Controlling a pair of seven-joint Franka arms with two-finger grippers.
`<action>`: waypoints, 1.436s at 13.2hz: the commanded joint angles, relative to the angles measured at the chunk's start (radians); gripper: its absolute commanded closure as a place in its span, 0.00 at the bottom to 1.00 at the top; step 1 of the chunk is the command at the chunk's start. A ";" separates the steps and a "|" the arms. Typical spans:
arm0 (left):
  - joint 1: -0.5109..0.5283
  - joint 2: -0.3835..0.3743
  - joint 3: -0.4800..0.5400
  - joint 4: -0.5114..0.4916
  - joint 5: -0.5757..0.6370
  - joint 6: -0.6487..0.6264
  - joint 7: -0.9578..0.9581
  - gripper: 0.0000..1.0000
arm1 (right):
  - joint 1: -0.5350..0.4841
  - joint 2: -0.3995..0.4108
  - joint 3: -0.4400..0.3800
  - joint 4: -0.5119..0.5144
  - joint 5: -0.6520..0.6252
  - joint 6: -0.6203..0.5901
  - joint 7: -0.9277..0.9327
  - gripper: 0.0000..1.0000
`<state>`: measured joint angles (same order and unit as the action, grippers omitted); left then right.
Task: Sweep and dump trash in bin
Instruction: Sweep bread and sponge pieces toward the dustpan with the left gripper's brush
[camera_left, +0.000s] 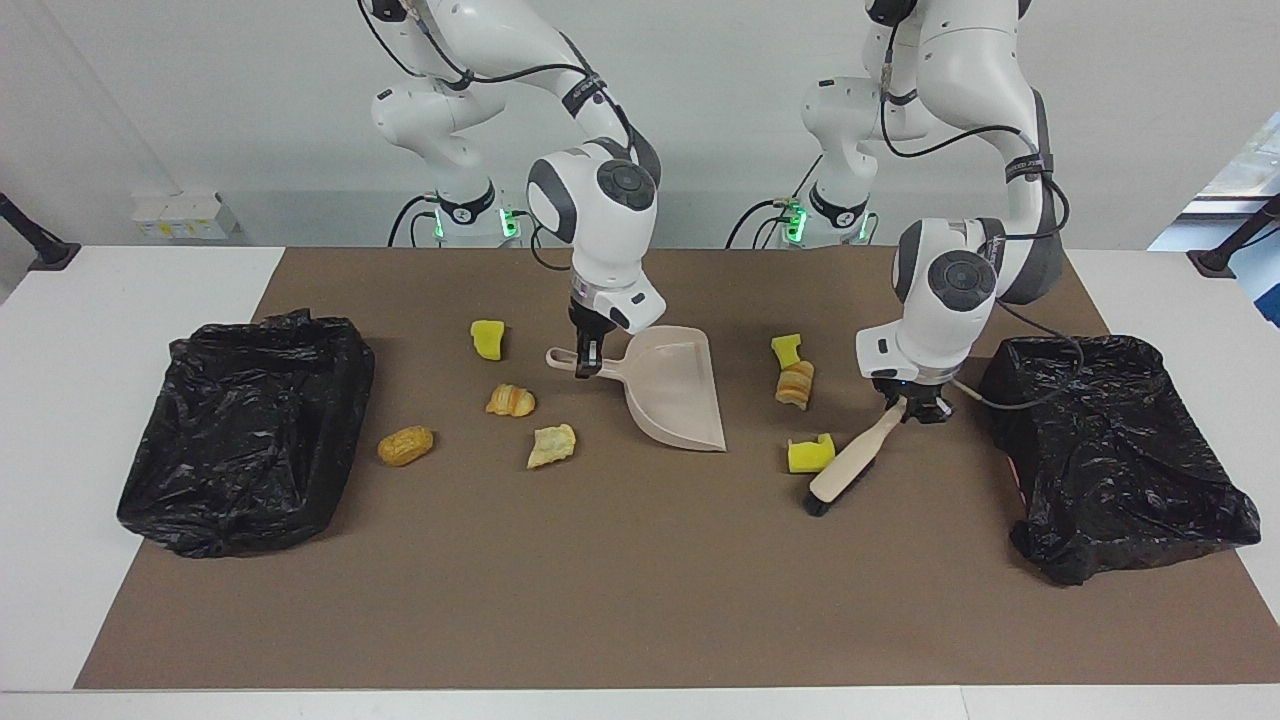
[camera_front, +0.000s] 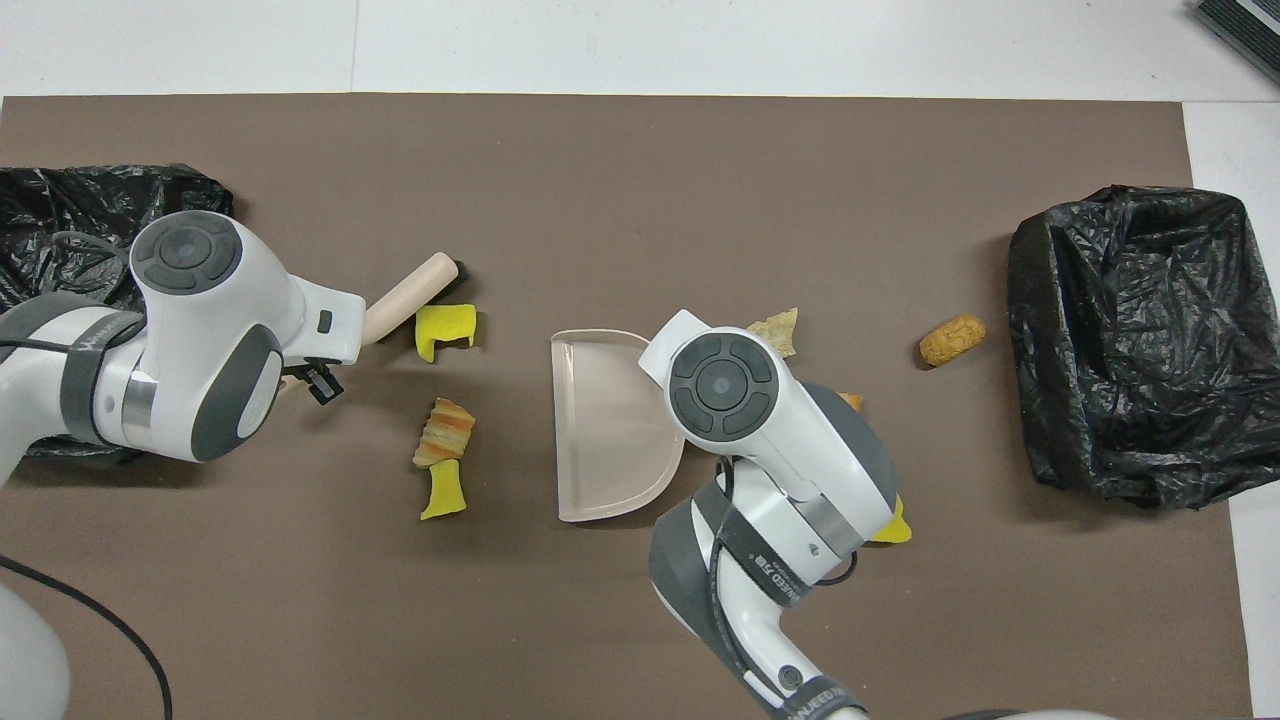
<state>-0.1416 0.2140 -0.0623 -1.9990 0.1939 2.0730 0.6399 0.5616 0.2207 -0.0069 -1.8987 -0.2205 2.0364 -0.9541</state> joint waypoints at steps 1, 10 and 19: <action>-0.029 -0.088 0.001 -0.095 0.001 -0.080 0.023 1.00 | 0.000 0.000 0.005 -0.023 -0.014 0.031 -0.028 1.00; -0.133 -0.257 0.007 -0.101 -0.106 -0.315 -0.204 1.00 | -0.008 0.002 0.007 -0.025 -0.014 0.041 -0.028 1.00; -0.131 -0.487 0.007 -0.406 -0.106 -0.306 -0.990 1.00 | -0.008 0.002 0.007 -0.026 -0.014 0.047 -0.028 1.00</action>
<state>-0.2574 -0.1829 -0.0591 -2.2902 0.0947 1.7123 -0.1823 0.5610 0.2208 -0.0074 -1.9090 -0.2208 2.0515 -0.9541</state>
